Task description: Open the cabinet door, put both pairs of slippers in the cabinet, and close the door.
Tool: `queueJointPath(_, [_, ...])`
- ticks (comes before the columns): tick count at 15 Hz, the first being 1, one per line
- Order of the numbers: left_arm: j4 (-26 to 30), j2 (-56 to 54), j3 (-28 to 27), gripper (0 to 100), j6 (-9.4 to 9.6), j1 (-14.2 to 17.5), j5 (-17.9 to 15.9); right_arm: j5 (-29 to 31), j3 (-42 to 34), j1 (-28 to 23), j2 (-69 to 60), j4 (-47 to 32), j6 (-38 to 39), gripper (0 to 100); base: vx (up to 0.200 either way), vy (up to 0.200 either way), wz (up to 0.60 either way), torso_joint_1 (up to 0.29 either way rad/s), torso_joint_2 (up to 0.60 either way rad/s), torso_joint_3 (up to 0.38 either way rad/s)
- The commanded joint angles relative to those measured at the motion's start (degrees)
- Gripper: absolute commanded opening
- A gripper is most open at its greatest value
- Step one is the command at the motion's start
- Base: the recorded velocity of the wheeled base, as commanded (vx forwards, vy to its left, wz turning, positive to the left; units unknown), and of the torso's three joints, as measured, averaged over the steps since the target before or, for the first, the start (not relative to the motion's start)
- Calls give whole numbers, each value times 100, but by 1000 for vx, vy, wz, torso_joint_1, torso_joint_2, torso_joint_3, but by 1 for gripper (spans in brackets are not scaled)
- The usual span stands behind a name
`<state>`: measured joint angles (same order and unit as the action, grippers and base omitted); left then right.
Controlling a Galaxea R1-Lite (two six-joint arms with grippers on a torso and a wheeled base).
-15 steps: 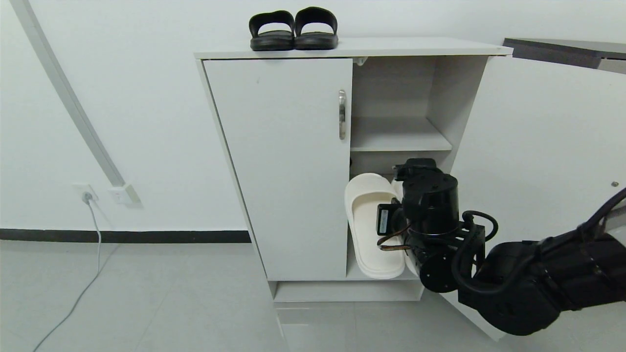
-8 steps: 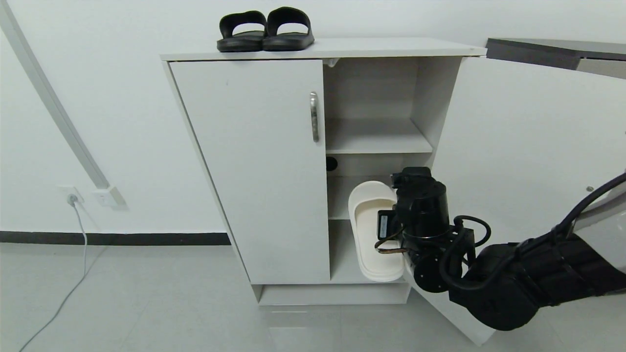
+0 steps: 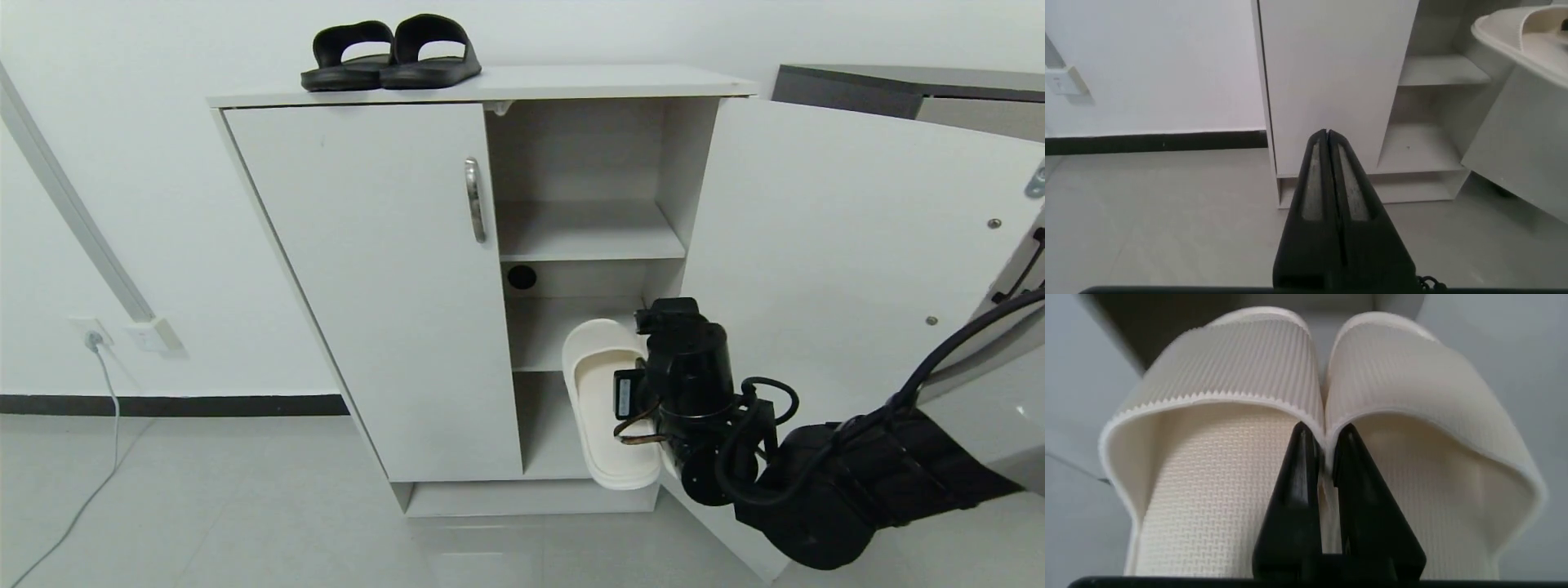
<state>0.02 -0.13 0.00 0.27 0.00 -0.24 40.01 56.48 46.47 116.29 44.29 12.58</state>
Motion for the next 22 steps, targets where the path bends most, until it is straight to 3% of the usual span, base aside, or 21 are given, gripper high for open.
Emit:
queueJointPath(1, [-2, 13, 0, 0, 0, 0, -2, -99, 47, 81, 263, 177, -10, 0, 0, 0, 0, 0, 0, 0])
queueJointPath(9, [-2, 13, 0, 0, 0, 0, -2, -327, 188, 125, 553, 308, -19, 0, 0, 0, 0, 0, 0, 0])
queueJointPath(22, [-2, 13, 0, 0, 0, 0, -2, -301, 619, 134, 913, 308, -45, 0, 0, 0, 0, 5, 3, -186])
